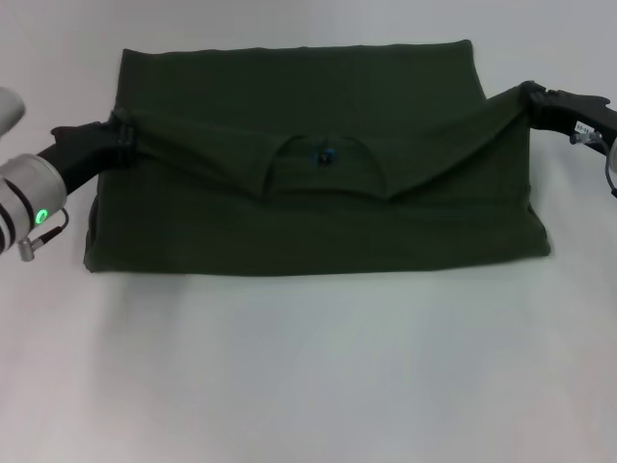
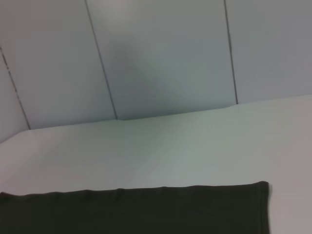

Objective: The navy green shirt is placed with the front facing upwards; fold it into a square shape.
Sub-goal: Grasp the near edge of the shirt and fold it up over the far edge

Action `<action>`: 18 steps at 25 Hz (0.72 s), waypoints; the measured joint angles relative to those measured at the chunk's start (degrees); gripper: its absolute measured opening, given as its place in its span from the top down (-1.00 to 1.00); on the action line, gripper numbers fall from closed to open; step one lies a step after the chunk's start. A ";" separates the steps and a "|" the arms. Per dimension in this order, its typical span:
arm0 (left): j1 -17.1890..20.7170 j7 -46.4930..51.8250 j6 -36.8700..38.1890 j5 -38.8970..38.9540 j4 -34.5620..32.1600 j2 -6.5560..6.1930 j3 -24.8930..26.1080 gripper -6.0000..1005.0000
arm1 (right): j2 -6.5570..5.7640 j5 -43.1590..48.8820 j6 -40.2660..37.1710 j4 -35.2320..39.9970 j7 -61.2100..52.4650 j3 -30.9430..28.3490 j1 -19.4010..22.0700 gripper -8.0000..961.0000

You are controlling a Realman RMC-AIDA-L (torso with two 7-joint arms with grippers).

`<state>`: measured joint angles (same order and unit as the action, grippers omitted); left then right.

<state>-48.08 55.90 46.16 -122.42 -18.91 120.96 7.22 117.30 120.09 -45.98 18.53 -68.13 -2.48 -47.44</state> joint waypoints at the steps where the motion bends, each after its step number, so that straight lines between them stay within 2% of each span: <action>1: -0.07 -0.67 -0.14 0.00 0.38 0.04 -0.02 0.89 | 0.00 0.00 0.00 0.00 0.00 0.00 0.00 0.91; 6: -0.12 -1.70 -1.23 0.15 1.36 0.46 0.05 0.85 | 0.33 -0.92 1.54 -0.07 -2.17 2.38 0.03 0.88; 11: 0.23 -1.84 -1.36 2.16 1.27 1.13 0.23 0.64 | -0.04 -0.93 5.05 0.34 -9.12 9.51 0.00 0.77; 13: 0.32 -1.91 -1.37 3.16 1.02 1.33 0.18 0.56 | -0.06 -0.93 6.32 0.39 -10.93 11.83 -0.06 0.58; 17: 0.53 -1.88 -1.67 4.12 1.01 1.38 0.41 0.40 | -0.02 -0.92 7.00 0.51 -11.74 12.58 -0.07 0.21; 18: 0.61 -1.78 -2.09 4.61 1.05 1.38 0.52 0.30 | -0.01 -0.92 6.89 0.53 -11.95 12.58 -0.05 0.13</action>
<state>-47.47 54.12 44.07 -117.81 -17.85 122.34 7.74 117.29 119.16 -39.09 19.06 -80.08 10.11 -47.49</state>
